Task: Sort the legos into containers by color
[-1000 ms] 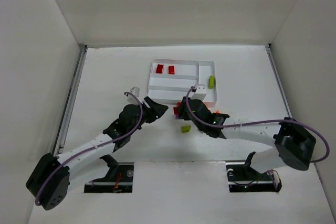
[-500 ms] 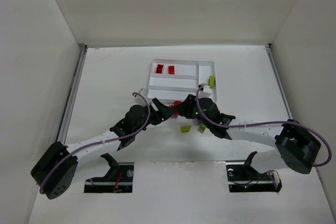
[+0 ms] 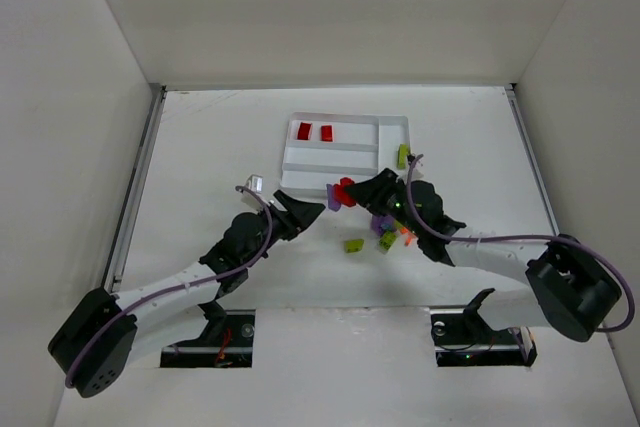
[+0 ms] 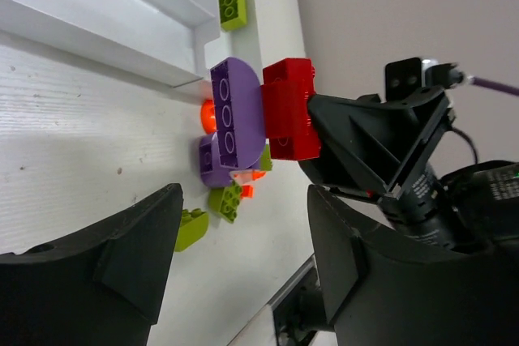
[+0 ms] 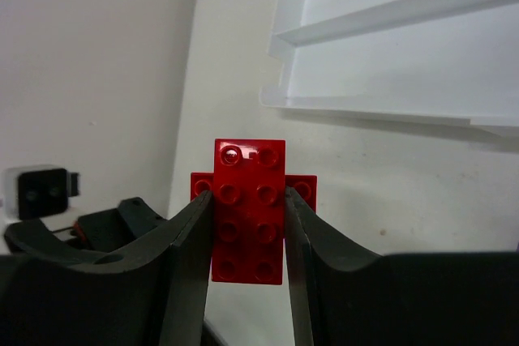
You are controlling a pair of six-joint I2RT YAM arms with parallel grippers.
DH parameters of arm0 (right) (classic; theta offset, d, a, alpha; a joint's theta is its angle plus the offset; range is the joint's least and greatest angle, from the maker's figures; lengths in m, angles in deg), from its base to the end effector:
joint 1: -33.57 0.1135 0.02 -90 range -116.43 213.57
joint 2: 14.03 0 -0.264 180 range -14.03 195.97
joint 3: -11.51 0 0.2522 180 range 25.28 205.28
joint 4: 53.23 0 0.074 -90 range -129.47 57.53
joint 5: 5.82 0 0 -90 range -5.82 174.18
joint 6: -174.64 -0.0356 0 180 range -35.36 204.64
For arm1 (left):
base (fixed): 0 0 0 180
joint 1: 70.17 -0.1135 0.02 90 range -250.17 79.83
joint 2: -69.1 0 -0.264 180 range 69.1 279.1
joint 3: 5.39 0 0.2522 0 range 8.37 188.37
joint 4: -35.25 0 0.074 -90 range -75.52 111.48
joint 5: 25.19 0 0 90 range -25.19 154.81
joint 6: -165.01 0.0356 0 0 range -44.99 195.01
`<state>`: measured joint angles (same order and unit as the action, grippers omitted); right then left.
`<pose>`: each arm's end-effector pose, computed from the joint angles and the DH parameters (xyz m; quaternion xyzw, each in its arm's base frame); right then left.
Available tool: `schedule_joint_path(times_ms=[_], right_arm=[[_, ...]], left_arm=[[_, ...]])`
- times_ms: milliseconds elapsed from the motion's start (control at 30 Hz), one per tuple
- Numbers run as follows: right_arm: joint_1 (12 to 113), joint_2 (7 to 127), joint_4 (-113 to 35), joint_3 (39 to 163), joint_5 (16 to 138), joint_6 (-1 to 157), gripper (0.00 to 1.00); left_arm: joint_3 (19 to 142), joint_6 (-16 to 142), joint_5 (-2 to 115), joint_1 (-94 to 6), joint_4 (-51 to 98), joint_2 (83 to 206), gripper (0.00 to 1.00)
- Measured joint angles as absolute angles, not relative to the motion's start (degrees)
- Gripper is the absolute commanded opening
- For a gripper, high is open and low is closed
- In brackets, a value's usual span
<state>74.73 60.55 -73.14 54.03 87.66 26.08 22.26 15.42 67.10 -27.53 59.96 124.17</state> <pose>0.2052 0.1765 0.2111 0.1365 0.7658 0.4649 0.4229 0.1497 -0.1359 0.2086 -0.1203 0.7136 -0.5281 0.4444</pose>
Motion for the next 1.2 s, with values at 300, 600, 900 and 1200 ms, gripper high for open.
schedule_joint_path(times_ms=[300, 600, 900, 1200], right_arm=[[73.36, 65.6, -89.58, 53.5, 79.71, 13.12, 0.2], [73.38, 70.93, -102.12, 52.04, 77.46, 4.33, 0.2], [73.38, 74.91, -110.06, 51.43, 76.65, -0.28, 0.2], [73.38, 78.17, -112.59, 51.43, 76.65, -2.62, 0.2]], left_arm=[[20.8, 7.99, 68.8, -28.34, 70.48, 124.17, 0.58], [20.82, 5.21, 69.17, -29.81, 74.87, 125.48, 0.51], [20.89, 4.62, 69.41, -30.33, 76.77, 126.29, 0.45], [20.93, 4.47, 69.5, -31.31, 77.43, 128.3, 0.16]])
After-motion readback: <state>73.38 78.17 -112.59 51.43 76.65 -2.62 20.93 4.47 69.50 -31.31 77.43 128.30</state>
